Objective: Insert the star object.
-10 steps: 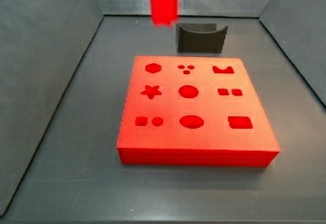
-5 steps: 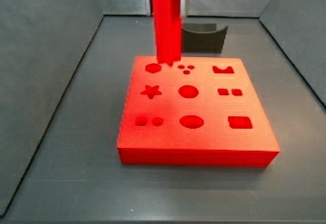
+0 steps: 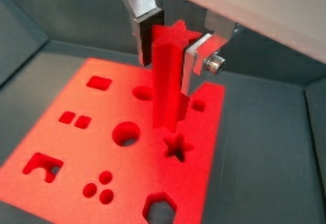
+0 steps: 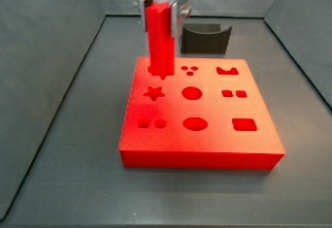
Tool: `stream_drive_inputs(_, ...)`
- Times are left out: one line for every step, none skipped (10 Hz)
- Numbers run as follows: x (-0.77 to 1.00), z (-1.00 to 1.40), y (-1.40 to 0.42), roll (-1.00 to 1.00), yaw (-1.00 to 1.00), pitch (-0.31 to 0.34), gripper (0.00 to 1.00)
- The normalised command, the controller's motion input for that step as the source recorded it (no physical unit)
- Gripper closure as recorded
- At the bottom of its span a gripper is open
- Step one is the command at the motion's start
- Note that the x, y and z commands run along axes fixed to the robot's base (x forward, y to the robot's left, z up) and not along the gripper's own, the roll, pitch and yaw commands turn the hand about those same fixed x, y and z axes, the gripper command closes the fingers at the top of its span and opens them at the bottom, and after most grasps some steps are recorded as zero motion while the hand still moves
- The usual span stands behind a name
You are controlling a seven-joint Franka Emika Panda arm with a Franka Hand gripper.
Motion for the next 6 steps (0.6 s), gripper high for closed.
stream_drive_inputs(-0.02, -0.31, 0.00, 0.19, -0.30, -0.003, 1.00)
stream_drive_inputs(0.05, -0.31, 0.00, 0.18, -0.22, -0.023, 1.00)
stream_drive_inputs(0.16, -0.31, 0.00, 0.16, -0.15, -0.011, 1.00)
stream_drive_inputs(0.22, -0.32, 0.00, 0.13, -0.05, 0.000, 1.00)
stream_drive_inputs(0.05, -0.31, 0.00, 0.11, -0.01, 0.000, 1.00)
stream_drive_inputs(-0.03, -0.24, 0.00, 0.09, 0.00, -0.003, 1.00)
